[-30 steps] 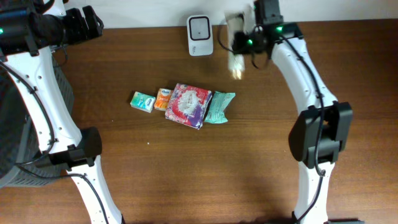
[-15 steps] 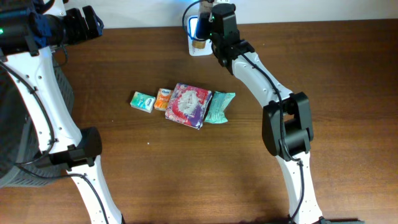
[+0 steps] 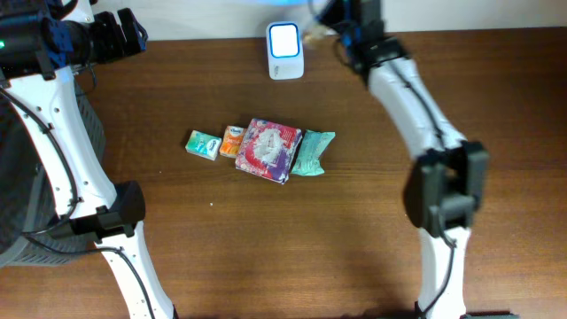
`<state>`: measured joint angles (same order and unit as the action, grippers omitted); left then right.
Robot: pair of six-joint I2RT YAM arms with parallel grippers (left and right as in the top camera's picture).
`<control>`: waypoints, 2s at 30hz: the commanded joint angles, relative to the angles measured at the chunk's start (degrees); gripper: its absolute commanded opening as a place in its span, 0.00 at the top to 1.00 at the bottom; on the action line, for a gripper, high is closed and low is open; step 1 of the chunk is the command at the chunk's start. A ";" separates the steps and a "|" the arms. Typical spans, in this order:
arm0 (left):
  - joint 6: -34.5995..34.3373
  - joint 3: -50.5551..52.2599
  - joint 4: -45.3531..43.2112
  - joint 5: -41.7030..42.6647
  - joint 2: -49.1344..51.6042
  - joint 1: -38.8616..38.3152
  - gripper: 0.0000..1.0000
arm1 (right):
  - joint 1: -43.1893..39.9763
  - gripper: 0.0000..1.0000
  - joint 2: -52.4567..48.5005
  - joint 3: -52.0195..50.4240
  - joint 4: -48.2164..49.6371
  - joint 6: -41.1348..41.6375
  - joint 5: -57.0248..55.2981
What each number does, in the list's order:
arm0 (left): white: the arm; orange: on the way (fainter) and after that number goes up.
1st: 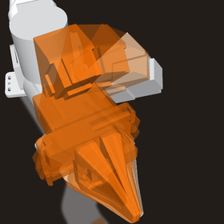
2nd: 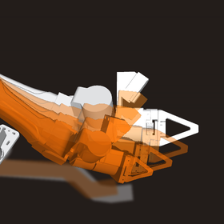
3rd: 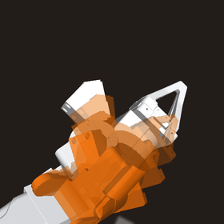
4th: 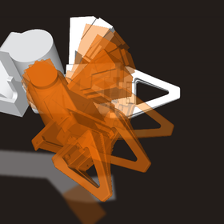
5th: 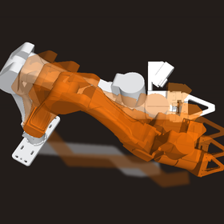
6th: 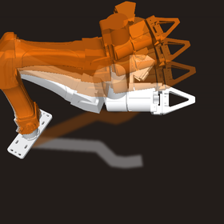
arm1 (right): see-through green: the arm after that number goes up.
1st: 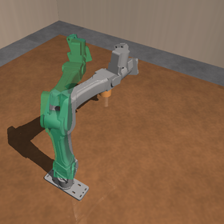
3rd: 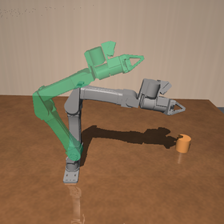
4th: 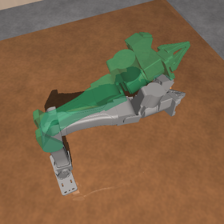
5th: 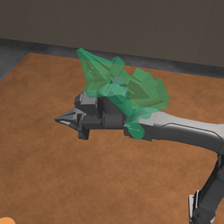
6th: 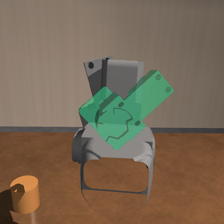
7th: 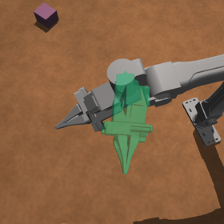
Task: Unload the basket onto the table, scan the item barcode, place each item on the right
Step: 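Move the tube right and drop it at the table's right edge, then grasp the green wipes pack with the right gripper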
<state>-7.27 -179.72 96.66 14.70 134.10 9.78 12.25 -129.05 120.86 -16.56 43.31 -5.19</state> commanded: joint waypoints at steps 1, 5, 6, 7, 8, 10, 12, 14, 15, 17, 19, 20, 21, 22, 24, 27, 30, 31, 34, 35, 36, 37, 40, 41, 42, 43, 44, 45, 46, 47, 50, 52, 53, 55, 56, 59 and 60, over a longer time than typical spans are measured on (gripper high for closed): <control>0.70 0.11 0.04 0.02 0.13 0.13 0.01 | -9.79 0.96 11.61 1.64 -11.15 -14.45 -14.67; 0.70 0.11 0.04 0.02 0.13 0.57 0.01 | -25.81 0.96 9.86 1.40 -30.53 -21.88 -14.99; 0.70 0.11 0.04 0.02 0.13 0.68 0.01 | -29.97 0.96 8.61 0.98 -33.70 -21.92 -14.95; 0.70 0.11 0.04 0.02 0.13 0.61 0.01 | -34.25 0.96 6.99 0.28 -36.09 -22.56 -14.80; 0.70 0.11 0.04 0.02 0.13 0.63 0.01 | -38.10 0.96 5.40 -0.98 -37.35 -22.51 -13.46; 0.70 0.11 0.04 0.02 0.13 0.79 0.01 | -42.88 0.96 3.28 -3.48 -37.22 -20.92 -9.35; 0.70 0.11 0.04 0.02 0.13 0.72 0.01 | -48.26 0.95 1.84 -4.83 -36.57 -19.89 -9.42; 0.70 0.11 0.04 0.02 0.13 0.72 0.01 | -51.87 0.70 1.88 -4.81 -36.68 -19.93 -9.38; 0.70 0.11 0.04 0.02 0.13 0.74 0.01 | -53.09 0.69 1.88 -4.81 -37.64 -19.93 -9.33; 0.70 0.11 0.04 0.02 0.13 0.92 0.01 | -54.34 0.41 1.88 -4.81 -38.77 -20.59 -3.91; 0.70 0.11 0.04 0.02 0.13 1.09 0.01 | -53.88 0.38 1.90 -4.81 -38.73 -24.76 11.23; 0.70 0.11 0.04 0.02 0.13 1.11 0.01 | -53.37 0.38 1.90 -4.81 -38.75 -26.67 22.99; 0.70 0.11 0.04 0.02 0.13 1.11 0.01 | -52.37 0.38 1.90 -4.83 -38.82 -28.46 32.68; 0.70 0.11 0.04 0.02 0.13 1.16 0.01 | -50.71 0.38 1.90 -4.83 -39.47 -29.90 40.35; 0.70 0.11 0.04 0.02 0.13 1.16 0.01 | -46.42 0.38 1.90 -4.83 -42.73 -30.56 50.05; 0.70 0.11 0.04 0.02 0.13 1.16 0.01 | -34.21 0.37 1.90 -5.01 -52.48 -43.54 52.37; 0.70 0.11 0.04 0.02 0.13 1.16 0.01 | -21.24 0.37 1.90 -7.56 -55.23 -44.15 40.44; 0.70 0.11 0.04 0.02 0.13 1.16 0.01 | -17.07 0.36 1.90 -8.90 -54.64 -44.15 37.77; 0.70 0.11 0.04 0.02 0.13 1.16 0.01 | -6.58 0.11 1.88 -15.19 -46.90 -38.38 37.92; 0.70 0.11 0.04 0.02 0.13 1.16 0.01 | -4.31 0.10 1.88 -17.49 -43.98 -35.45 37.92; 0.70 0.11 0.04 0.02 0.13 1.16 0.01 | -2.89 0.10 1.88 -18.93 -42.60 -34.53 38.21; 0.70 0.11 0.04 0.02 0.13 1.16 0.01 | -1.27 0.10 1.88 -20.65 -41.48 -33.99 39.06; 0.70 0.11 0.04 0.02 0.13 1.16 0.01 | 1.62 0.32 1.88 -24.44 -37.53 -33.94 39.21; 0.70 0.11 0.04 0.02 0.13 1.16 0.01 | 1.66 0.44 1.88 -24.81 -36.89 -33.88 39.21; 0.70 0.11 0.04 0.02 0.13 1.16 0.01 | 1.66 0.53 1.88 -24.83 -36.46 -33.77 39.21; 0.70 0.11 0.04 0.02 0.13 1.16 0.01 | 1.66 0.60 1.88 -24.83 -36.26 -33.77 39.21; 0.70 0.11 0.04 0.02 0.13 1.16 0.01 | 1.66 0.61 1.88 -24.94 -36.37 -33.77 39.21; 0.70 0.11 0.04 0.02 0.13 1.16 0.01 | 1.66 0.61 1.88 -25.68 -36.22 -33.79 39.19; 0.70 0.11 0.04 0.02 0.13 1.16 0.01 | 1.66 0.61 1.88 -26.91 -35.30 -33.77 39.19; 0.70 0.11 0.04 0.02 0.13 1.16 0.01 | 1.66 0.70 1.88 -28.11 -34.27 -33.77 39.21; 0.70 0.11 0.04 0.02 0.13 1.16 0.01 | 1.46 0.96 2.05 -28.65 -33.75 -33.81 44.11; 0.70 0.11 0.04 0.02 0.13 1.16 0.01 | -1.57 0.96 4.46 -23.67 -34.23 -33.79 54.01; 0.70 0.11 0.04 0.02 0.13 1.14 0.01 | -2.80 0.96 6.10 -21.46 -34.40 -33.81 55.56; 0.70 0.11 0.04 0.02 0.13 1.01 0.01 | -4.72 0.96 9.62 -17.90 -34.36 -33.81 55.82; 0.70 0.11 0.04 0.02 0.13 1.01 0.01 | -5.22 0.96 11.26 -15.91 -34.36 -33.81 56.04; 0.70 0.11 0.04 0.02 0.13 1.01 0.01 | -2.71 0.96 14.29 -12.09 -31.23 -34.27 59.58; 0.70 0.11 0.04 0.02 0.13 1.01 0.01 | -1.40 0.96 14.27 -12.09 -30.10 -35.43 61.16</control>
<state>-7.27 -179.72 96.68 14.70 134.10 10.48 7.57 -116.22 107.81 -48.29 10.02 50.15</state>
